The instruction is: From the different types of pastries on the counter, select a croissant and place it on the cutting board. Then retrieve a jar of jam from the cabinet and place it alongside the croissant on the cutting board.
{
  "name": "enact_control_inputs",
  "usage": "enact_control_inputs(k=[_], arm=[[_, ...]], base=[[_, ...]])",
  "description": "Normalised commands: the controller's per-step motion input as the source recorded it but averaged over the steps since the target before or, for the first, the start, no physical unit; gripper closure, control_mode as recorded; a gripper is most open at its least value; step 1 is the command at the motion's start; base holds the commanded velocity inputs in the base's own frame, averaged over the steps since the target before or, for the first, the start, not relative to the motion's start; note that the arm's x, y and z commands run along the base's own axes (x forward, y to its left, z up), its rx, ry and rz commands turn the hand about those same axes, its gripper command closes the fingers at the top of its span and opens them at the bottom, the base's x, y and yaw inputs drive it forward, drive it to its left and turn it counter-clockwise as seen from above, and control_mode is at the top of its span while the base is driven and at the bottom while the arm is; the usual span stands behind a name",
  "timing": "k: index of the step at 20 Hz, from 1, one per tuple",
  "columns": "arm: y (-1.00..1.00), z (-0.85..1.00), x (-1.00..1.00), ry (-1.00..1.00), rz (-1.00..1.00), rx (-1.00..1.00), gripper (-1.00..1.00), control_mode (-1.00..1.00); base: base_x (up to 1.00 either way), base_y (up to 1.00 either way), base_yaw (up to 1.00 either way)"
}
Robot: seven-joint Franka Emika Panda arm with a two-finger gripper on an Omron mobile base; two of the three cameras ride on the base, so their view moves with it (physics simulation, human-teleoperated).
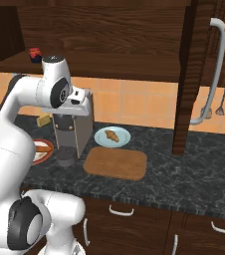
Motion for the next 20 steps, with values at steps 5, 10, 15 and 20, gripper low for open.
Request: enact_control_inputs(k=[5, 10, 15, 20], arm=[[-0.41, -0.01, 0.1, 0.0, 0.16, 0.0, -1.0, -1.0], [-0.92, -0.1, -0.01, -0.06, 0.22, 0.0, -1.0, -1.0], [-0.53, -0.67, 0.25, -0.05, 0.11, 0.0, -1.0, -1.0], [-0.14, -0.54, 0.44, -0.11, 0.17, 0.0, -1.0, -1.0]], base=[[0.0, 0.0, 0.0], [0.0, 0.0, 0.0], [0.0, 0.0, 0.0], [0.0, 0.0, 0.0]])
